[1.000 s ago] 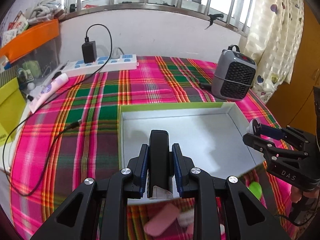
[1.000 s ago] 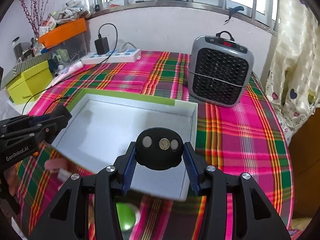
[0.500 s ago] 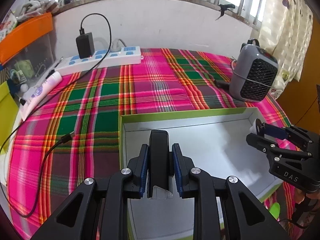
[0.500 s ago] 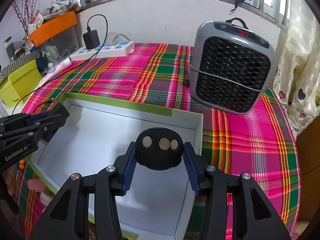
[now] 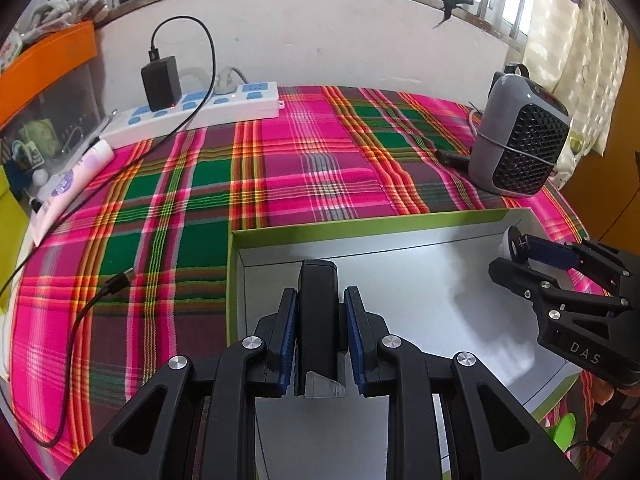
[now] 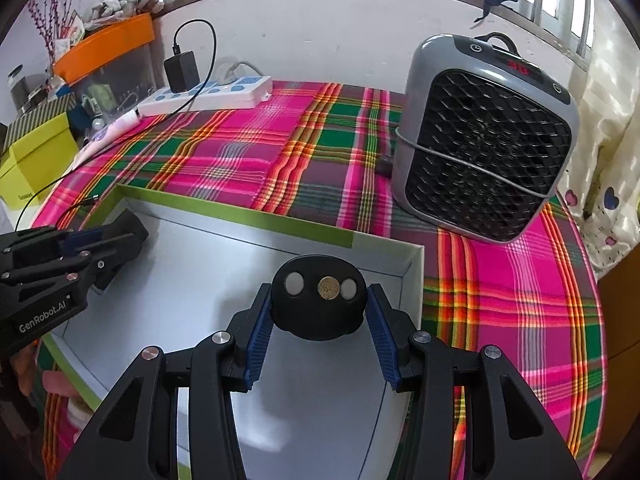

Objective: Organize objects
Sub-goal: 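Carry the flashlight with the left tool while the right tool carries the puck into the box, then open the left tool releasing the flashlight while the right tool releases the puck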

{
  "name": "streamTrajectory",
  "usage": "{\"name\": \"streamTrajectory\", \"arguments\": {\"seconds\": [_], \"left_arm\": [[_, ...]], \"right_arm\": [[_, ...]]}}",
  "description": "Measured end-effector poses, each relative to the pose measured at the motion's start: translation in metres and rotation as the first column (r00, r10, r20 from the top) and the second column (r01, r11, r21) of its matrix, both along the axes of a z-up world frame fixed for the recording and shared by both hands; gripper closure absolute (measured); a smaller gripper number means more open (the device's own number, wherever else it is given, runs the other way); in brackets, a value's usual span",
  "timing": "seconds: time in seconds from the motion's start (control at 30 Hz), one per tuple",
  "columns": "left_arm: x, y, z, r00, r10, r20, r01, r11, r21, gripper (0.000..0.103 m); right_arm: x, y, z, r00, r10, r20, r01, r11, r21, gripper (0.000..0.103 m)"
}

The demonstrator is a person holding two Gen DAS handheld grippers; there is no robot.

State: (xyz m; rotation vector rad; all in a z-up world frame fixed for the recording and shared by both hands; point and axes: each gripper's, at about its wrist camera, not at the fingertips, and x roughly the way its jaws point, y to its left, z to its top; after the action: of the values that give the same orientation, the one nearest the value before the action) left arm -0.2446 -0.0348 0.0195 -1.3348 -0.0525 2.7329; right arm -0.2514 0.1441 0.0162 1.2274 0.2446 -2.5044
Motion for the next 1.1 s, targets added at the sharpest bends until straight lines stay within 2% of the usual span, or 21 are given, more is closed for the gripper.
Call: {"name": "streamTrajectory", "arguments": {"seconds": [0.63, 0.97, 1.1], "left_arm": [[-0.0024, 0.0016, -0.0003, 1.000, 0.000, -0.003, 0.000, 1.000, -0.015, 0.081], [-0.0021, 0.0035, 0.0001, 1.000, -0.013, -0.008, 0.013, 1.000, 0.000, 0.069], [-0.0009, 0.0044, 0.0013, 1.000, -0.015, -0.011, 0.015, 1.000, 0.001, 0.066]], "right_arm": [[-0.0017, -0.0073, -0.0040, 1.000, 0.019, 0.000, -0.019, 1.000, 0.015, 0.056], [-0.0011, -0.0062, -0.0037, 1.000, 0.013, -0.004, -0.013, 1.000, -0.015, 0.055], [0.0006, -0.0061, -0.0024, 1.000, 0.012, -0.011, -0.013, 1.000, -0.020, 0.049]]}}
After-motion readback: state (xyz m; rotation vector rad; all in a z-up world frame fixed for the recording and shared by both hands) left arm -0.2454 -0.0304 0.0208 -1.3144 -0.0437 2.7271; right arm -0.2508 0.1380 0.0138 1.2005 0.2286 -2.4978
